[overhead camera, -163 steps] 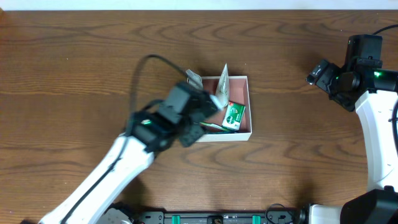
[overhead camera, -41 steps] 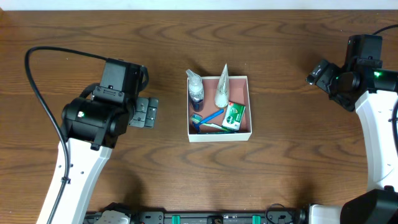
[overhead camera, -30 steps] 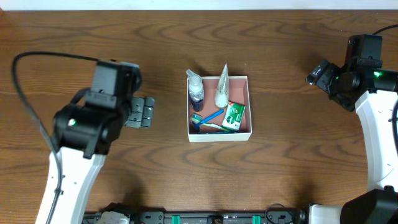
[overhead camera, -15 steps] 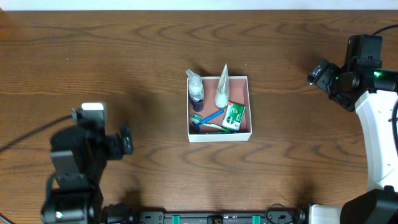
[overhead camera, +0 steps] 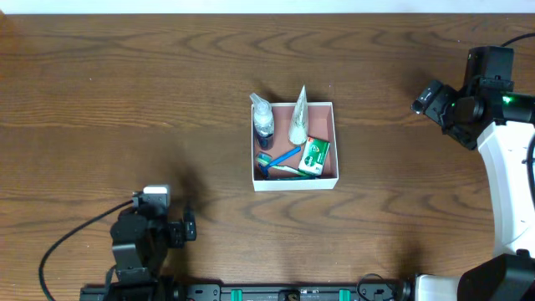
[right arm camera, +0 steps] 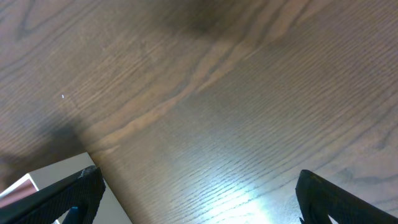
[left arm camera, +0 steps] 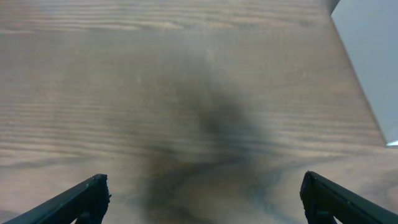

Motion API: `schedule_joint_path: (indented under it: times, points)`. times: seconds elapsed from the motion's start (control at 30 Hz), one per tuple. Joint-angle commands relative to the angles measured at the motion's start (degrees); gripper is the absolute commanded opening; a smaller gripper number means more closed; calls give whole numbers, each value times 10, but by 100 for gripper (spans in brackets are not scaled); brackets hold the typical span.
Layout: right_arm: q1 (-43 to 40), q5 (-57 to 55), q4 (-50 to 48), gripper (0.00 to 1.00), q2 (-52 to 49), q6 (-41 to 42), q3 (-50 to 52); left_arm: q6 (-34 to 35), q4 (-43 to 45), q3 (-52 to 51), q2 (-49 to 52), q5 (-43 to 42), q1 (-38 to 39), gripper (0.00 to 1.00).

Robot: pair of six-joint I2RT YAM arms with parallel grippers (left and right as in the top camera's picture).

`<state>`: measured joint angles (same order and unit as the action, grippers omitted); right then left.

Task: Pack container

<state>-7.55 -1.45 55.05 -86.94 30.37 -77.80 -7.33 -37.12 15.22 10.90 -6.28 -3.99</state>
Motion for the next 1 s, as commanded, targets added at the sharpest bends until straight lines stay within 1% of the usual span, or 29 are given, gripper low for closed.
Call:
schedule_joint_path:
  times: [0.0, 0.13, 0.23, 0.37, 0.97]
  points:
    - [-2, -2, 0, 99, 3, -4, -3, 3, 3, -23, -37, -8, -2, 98]
    - [-2, -2, 0, 99, 3, -4, -3, 3, 3, -46, -68, -8, -2, 98]
    - [-2, -2, 0, 99, 3, -4, -3, 23, 1, -63, -86, -8, -1, 98]
    - [-2, -2, 0, 99, 3, -4, -3, 25, 0, -62, -101, -8, 0, 98]
    - [-2, -2, 0, 99, 3, -4, -3, 25, 0, -62, -99, -8, -1, 98]
